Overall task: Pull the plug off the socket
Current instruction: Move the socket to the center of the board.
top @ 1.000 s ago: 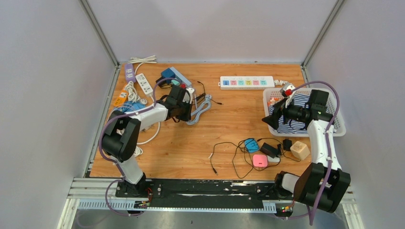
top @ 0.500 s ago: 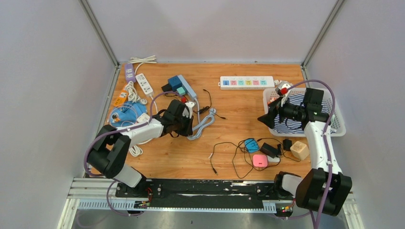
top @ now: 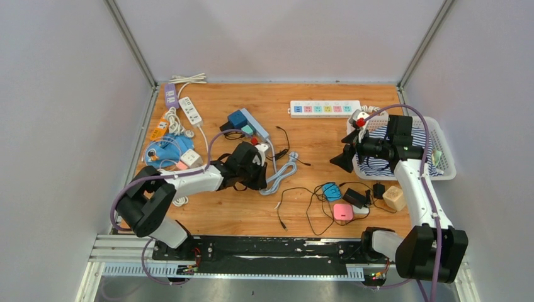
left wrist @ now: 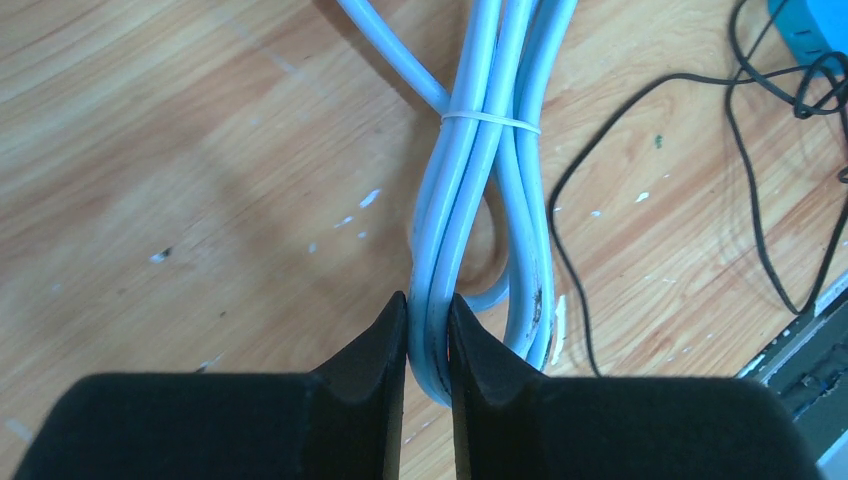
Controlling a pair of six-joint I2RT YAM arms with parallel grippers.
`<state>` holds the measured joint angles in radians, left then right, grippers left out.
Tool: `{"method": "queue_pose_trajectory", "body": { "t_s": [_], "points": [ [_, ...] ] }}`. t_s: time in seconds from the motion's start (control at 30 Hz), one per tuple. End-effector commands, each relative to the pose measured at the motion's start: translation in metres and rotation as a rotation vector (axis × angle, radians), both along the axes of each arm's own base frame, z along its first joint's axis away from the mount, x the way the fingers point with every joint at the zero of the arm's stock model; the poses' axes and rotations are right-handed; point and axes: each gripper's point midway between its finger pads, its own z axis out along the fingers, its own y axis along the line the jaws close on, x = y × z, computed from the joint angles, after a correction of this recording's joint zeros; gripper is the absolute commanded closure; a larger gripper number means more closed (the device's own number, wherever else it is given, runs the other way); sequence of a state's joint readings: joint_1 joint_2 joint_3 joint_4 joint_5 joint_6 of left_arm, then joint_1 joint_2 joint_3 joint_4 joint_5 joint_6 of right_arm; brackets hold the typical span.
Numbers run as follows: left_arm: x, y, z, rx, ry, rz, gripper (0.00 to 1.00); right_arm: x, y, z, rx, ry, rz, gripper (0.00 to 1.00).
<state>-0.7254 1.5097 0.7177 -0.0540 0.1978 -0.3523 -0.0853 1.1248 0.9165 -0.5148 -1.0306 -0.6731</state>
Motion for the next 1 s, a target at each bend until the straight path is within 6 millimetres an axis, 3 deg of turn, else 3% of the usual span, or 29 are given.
{"method": "queue_pose_trajectory", "body": {
  "t_s": [0.0,0.37,0.57,0.77,0.97],
  "points": [
    [0.007,-0.037,0.016,-0.059,-0.034,-0.036,0.95,-0.001,0.007,0.000,-0.008,-0.002,0.019,0.01],
    [0.025,-0.094,0.008,-0.058,-0.027,-0.100,0.92,-0.003,0.013,-0.002,-0.023,-0.001,0.036,0.01],
    [0.039,-0.116,0.007,-0.069,-0.035,-0.114,0.87,-0.002,0.013,-0.003,-0.032,0.001,0.032,0.01],
    [0.044,-0.137,0.009,-0.092,-0.039,-0.147,0.74,0.001,0.011,-0.005,-0.047,0.004,0.017,0.01],
    [0.047,-0.141,0.018,-0.100,-0.074,-0.166,0.54,0.002,0.009,-0.007,-0.055,0.010,0.008,0.01]
  ]
}}
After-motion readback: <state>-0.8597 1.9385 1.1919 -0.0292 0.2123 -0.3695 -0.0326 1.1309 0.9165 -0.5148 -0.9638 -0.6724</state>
